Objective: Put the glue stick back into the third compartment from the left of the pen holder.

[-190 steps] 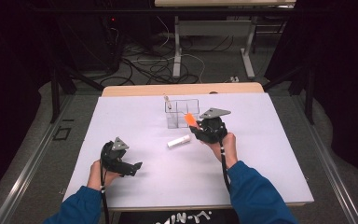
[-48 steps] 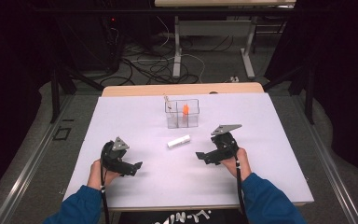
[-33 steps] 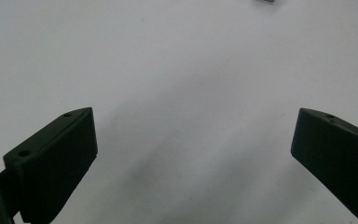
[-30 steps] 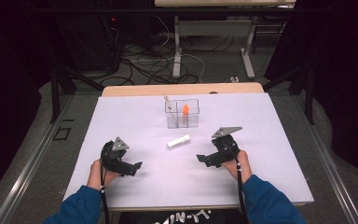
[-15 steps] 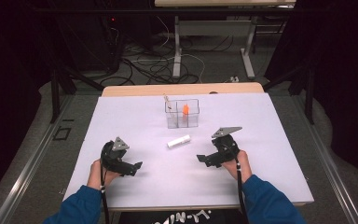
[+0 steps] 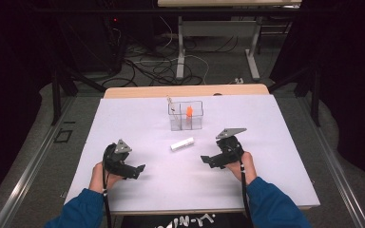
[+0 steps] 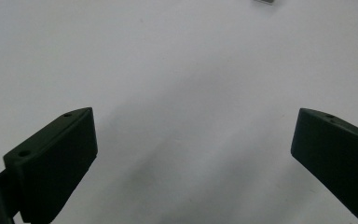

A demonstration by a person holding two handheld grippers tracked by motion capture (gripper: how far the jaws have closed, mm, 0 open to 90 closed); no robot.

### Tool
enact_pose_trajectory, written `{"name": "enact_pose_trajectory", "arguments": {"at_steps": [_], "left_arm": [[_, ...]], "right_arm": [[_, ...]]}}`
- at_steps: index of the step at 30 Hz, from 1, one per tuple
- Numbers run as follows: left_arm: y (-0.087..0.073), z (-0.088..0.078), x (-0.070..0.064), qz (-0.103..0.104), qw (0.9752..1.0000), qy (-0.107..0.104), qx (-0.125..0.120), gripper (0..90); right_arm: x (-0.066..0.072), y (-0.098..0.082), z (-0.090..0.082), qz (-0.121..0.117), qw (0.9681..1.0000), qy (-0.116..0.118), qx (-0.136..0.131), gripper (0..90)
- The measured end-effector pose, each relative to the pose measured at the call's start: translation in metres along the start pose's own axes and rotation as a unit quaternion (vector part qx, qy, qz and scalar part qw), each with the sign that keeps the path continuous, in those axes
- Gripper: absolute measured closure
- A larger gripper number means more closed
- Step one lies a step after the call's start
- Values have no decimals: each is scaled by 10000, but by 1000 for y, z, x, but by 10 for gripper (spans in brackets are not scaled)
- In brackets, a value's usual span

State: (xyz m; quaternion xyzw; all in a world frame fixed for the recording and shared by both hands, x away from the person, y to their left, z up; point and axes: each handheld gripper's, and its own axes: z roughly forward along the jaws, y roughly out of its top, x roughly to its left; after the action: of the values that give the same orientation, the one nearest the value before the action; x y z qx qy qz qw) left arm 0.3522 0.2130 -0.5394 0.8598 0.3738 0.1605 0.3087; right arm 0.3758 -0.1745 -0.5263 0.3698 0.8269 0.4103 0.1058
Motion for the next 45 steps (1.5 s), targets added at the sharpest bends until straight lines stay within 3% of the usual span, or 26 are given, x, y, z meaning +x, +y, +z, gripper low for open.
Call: {"name": "enact_pose_trajectory", "arguments": {"at_steps": [5, 10, 13, 16, 19, 24, 28, 39, 45], "left_arm": [[0, 0, 0, -6, 10000, 8, -11, 3], [0, 0, 0, 2, 10000, 7, 0, 4], [0, 0, 0, 0, 10000, 11, 3, 4], [0, 1, -1, 3, 10000, 13, -3, 4], [0, 1, 0, 7, 10000, 9, -3, 3], [0, 1, -1, 14, 10000, 20, 4, 4], [0, 1, 0, 6, 10000, 15, 0, 4], [0, 1, 1, 10, 10000, -6, -9, 4], [0, 1, 0, 18, 10000, -6, 2, 4]], "right_arm": [[-3, 1, 1, -4, 9996, -213, -192, 262], [-6, 6, 4, -90, 9989, -412, -224, 466], [-10, 11, 8, -22, 9987, -452, -254, 621], [-15, 17, 12, 220, 9981, -434, -379, 784], [-17, 21, 16, 338, 9975, -478, -385, 892], [-21, 27, 25, 324, 9967, -626, -393, 900], [-23, 31, 37, 357, 9967, -628, -361, 900], [-22, 35, 75, 462, 9971, -606, 50, 900], [-17, 35, 84, 337, 9980, -521, 98, 900]]}}
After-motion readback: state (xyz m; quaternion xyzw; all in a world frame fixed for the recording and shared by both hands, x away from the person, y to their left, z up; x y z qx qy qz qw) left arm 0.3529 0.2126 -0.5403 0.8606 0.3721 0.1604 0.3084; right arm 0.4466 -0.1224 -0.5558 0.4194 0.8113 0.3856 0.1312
